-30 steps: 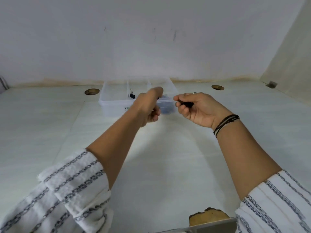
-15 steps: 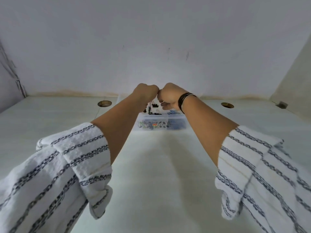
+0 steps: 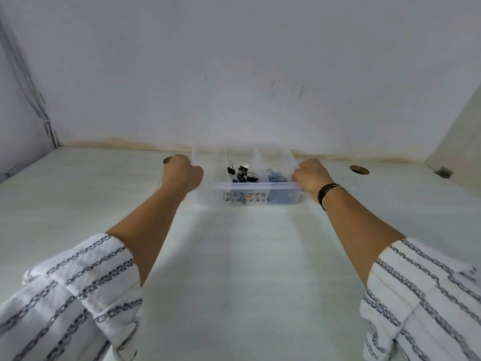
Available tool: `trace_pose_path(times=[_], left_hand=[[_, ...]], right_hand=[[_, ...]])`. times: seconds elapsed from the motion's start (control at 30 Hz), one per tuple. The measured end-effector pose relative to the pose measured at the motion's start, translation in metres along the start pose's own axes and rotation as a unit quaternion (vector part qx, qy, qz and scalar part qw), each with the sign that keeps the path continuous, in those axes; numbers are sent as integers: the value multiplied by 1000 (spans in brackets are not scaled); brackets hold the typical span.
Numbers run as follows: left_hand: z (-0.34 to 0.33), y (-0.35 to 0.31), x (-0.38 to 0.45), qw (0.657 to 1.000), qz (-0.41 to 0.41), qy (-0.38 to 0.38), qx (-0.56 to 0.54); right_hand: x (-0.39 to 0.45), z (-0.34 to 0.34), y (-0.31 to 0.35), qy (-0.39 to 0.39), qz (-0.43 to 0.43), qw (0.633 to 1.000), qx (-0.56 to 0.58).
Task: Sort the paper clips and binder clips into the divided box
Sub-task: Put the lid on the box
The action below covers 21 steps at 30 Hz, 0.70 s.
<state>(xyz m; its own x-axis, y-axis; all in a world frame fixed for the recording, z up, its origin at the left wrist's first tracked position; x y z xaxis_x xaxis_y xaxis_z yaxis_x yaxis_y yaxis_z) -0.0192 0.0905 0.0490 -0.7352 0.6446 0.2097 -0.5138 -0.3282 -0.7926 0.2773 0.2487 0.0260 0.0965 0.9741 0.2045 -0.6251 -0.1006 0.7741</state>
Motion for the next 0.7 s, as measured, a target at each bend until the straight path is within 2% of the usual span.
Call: trace_pose_path(times=[0.13, 0.23, 0.33, 0.47, 0.57, 0.63, 0.7], left_hand=[[45, 2, -24, 997, -27, -45, -50], [80, 9, -58, 996, -51, -41, -62], [101, 29, -91, 997, -25, -26, -64], [101, 53, -124, 998, 0, 11, -65], [96, 58, -134, 998, 10, 14, -67], [98, 56, -133, 998, -31, -24, -45], [103, 46, -138, 990, -111, -79, -19]], right_hand=[[-49, 37, 31, -19, 44, 998, 29], [-93, 62, 33, -10, 76, 997, 20], [-141, 76, 19, 20, 76, 997, 6], [-176, 75, -13, 7, 67, 998, -17], [-190, 74, -23, 13, 52, 998, 27], [-192, 85, -26, -2, 20, 997, 78], [-185, 104, -35, -76, 48, 996, 25]])
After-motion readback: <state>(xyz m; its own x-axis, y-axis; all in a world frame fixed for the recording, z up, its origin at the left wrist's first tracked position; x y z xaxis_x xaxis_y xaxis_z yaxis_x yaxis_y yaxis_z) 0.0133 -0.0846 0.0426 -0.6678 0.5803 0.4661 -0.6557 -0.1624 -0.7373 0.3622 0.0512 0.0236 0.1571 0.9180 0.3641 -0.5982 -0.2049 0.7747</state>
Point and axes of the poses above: each hand's wrist, its own x-axis towards the middle knuckle, its own z-axis out of the back of the hand, y = z × x, the point moved 3 cm from there along x, towards the middle knuckle, and after that the axes turned 13 degrees about -y, right-handed, at the moved point
